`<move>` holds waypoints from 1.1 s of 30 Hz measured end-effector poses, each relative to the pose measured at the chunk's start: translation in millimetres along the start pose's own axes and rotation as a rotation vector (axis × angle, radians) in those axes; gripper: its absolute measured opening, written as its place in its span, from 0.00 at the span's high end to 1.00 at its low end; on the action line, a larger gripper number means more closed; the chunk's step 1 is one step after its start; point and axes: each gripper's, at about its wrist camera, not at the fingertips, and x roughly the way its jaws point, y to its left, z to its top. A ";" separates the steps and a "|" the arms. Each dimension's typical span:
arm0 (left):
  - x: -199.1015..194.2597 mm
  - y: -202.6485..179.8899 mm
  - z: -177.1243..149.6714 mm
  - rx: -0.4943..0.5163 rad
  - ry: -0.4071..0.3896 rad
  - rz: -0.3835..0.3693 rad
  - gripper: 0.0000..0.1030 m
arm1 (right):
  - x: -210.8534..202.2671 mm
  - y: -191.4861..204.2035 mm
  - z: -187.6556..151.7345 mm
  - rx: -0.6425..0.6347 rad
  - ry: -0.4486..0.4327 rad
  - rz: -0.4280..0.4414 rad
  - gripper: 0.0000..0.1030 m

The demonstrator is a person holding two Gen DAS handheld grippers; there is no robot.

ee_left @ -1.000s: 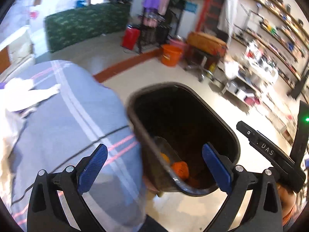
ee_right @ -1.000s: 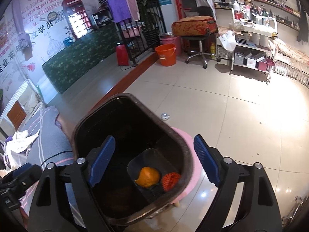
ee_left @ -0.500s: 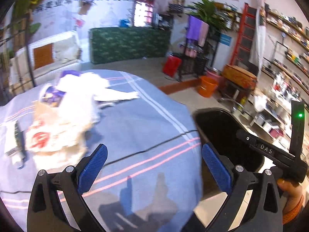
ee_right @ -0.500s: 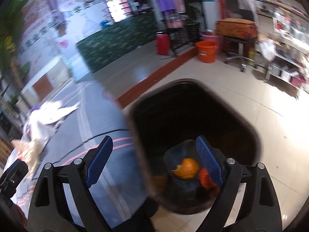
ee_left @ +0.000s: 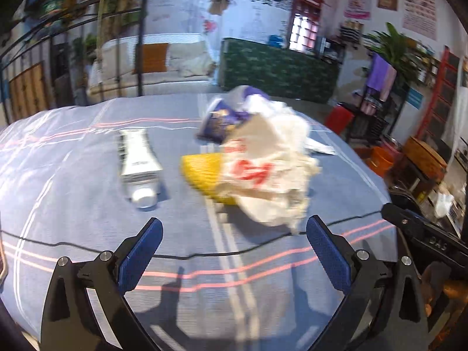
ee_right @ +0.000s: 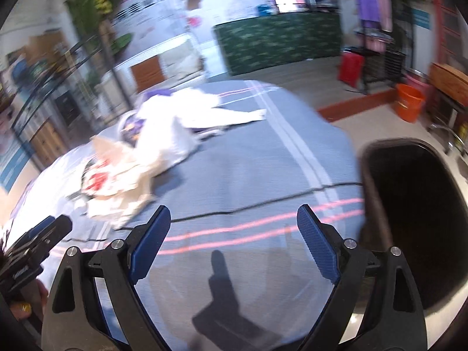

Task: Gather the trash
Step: 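Move both tools back over the bed toward the remaining trash, then grasp the milk carton with the left tool while the right tool grasps the white plastic bag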

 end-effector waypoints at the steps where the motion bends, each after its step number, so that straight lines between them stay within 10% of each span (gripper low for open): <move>1: 1.7 10.5 -0.3 -0.016 0.003 0.019 0.06 | 2.6 8.8 -0.8 -0.016 0.003 0.012 0.15; 11: 5.3 72.3 -0.9 -0.139 0.026 0.117 0.06 | 35.4 105.3 2.0 -0.272 0.044 0.151 0.12; 18: 13.1 90.2 8.0 -0.149 0.044 0.088 0.06 | 66.2 138.3 -2.0 -0.401 0.102 0.085 0.13; 26: 46.6 100.8 32.2 -0.120 0.075 0.105 0.06 | 65.0 137.3 -4.7 -0.418 0.111 0.088 0.84; 33: 78.4 120.3 55.9 -0.171 0.137 0.100 0.06 | 51.8 128.6 -2.7 -0.375 0.070 0.088 0.96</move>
